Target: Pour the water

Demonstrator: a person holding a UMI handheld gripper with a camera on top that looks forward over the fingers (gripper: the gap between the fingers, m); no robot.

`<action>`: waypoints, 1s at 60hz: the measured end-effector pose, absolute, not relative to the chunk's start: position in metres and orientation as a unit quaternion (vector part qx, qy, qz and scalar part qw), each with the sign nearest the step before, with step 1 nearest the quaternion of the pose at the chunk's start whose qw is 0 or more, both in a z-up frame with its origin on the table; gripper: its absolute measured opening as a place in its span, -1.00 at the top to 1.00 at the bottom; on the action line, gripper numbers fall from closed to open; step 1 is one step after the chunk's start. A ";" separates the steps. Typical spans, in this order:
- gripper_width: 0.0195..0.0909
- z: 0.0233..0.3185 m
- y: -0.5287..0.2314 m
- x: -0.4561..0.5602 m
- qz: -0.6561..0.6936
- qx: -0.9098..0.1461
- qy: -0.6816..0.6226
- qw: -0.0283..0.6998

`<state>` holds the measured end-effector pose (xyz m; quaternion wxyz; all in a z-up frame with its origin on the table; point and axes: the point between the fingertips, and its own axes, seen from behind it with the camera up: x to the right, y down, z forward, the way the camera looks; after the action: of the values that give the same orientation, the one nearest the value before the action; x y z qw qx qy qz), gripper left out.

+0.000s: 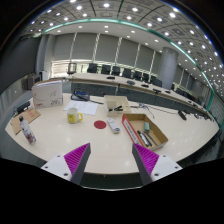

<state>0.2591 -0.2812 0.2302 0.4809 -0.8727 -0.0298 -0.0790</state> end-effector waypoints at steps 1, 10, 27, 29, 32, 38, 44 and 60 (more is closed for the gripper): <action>-0.86 0.229 -0.282 0.257 -0.077 -0.874 -0.032 0.480; -0.87 0.217 -0.286 0.220 -0.056 -0.878 -0.048 0.473; -0.87 0.182 -0.298 0.073 0.009 -0.882 -0.100 0.460; -0.86 0.175 -0.299 0.052 0.017 -0.883 -0.106 0.458; -0.87 0.165 -0.303 0.020 0.029 -0.884 -0.112 0.454; -0.86 0.146 -0.307 -0.045 0.048 -0.881 -0.125 0.454; -0.86 0.125 -0.304 -0.106 0.061 -0.876 -0.135 0.459; -0.88 0.085 -0.233 -0.199 0.059 -0.845 -0.110 0.520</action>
<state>-0.1988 -0.2327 0.0846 0.5201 -0.8449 -0.1099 0.0593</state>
